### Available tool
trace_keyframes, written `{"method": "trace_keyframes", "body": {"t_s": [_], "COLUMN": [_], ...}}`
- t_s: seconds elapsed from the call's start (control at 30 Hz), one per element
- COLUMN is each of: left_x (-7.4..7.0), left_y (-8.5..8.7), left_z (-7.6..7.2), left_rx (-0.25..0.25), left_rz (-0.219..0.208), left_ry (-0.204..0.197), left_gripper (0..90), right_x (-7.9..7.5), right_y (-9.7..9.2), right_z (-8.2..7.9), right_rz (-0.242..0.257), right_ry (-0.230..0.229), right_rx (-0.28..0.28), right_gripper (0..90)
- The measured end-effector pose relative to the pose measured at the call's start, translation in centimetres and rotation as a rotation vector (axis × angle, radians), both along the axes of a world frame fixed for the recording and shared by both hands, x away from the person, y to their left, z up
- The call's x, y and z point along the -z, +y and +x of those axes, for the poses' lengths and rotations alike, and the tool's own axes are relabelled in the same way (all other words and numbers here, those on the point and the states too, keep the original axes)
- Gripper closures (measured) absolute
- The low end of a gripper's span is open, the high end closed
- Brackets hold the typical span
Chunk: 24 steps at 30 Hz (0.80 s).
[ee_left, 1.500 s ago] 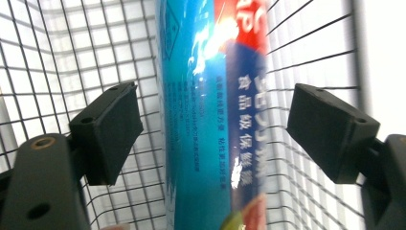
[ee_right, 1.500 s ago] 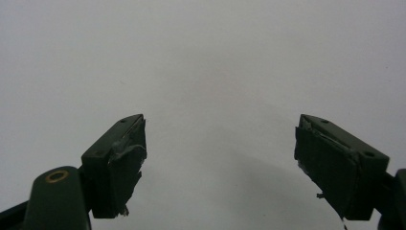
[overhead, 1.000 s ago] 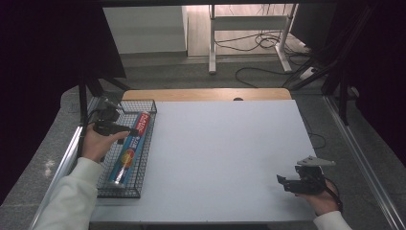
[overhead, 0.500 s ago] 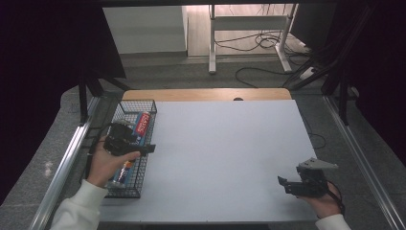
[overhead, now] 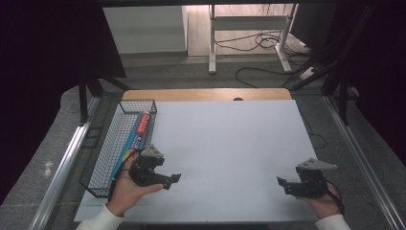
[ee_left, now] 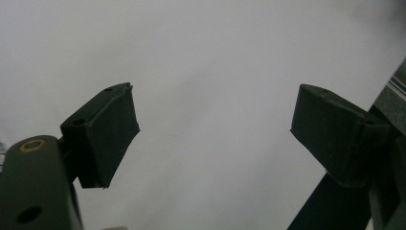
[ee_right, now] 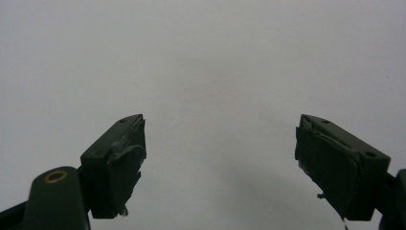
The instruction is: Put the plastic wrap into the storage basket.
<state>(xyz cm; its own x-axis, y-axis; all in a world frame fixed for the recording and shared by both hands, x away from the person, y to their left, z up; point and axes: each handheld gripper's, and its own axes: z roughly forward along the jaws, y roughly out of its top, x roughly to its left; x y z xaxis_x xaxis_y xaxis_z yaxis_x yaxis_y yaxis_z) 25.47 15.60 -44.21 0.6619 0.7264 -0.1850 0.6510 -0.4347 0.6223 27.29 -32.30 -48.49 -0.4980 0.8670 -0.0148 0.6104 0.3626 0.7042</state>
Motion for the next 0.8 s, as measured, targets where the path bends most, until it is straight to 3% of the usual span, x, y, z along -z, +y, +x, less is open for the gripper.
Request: {"method": "trace_keyframes", "body": {"t_s": [0.13,0.33,0.53,0.8], "left_x": [1.5,2.6,2.8,2.9], "left_y": [-1.1,-1.6,-1.3,-1.0], "left_z": [-0.9,-1.2,-1.3,-1.1], "left_rx": [0.043,0.047,0.037,0.02], "left_rz": [0.002,0.001,0.005,-0.007], "left_ry": [0.008,0.006,0.0,-0.004], "left_gripper": [16.0,16.0,16.2,17.2], "right_x": [0.0,-0.1,-0.2,-0.4], "right_y": [0.1,0.3,0.4,0.7], "right_z": [0.0,-0.1,-0.2,-0.1], "right_rz": [-0.001,-0.002,-0.002,0.037], "right_ry": [-0.002,-0.01,-0.024,-0.065], "right_rx": [-0.007,-0.014,-0.027,-0.075], "right_gripper": [18.6,18.6,18.7,18.7]}}
